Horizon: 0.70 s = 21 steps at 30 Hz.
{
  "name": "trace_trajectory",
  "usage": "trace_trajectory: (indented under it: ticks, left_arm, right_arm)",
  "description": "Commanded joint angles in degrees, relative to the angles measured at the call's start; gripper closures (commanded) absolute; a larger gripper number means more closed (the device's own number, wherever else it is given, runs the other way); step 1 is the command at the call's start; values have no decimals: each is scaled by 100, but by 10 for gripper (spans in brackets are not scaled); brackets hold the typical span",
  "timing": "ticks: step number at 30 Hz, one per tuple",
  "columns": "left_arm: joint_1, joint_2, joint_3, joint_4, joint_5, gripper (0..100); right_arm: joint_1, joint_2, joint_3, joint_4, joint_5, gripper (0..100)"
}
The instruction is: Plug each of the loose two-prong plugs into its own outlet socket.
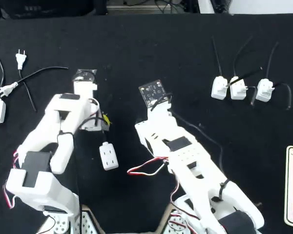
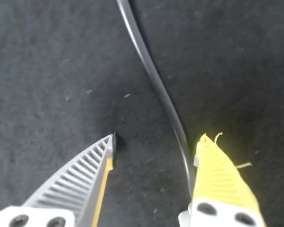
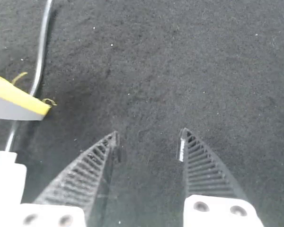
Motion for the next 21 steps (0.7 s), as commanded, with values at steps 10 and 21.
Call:
trace_trajectory:
  ticks: [10,21]
  left_arm:
    - [-1815,-35,-576,1503,-413,730]
    - [-2791,-2400,-154,2409,-2119,730]
  right_arm:
    - [97,-207,-136,-114,26,811]
    - [97,-207,-136,-114,26,811]
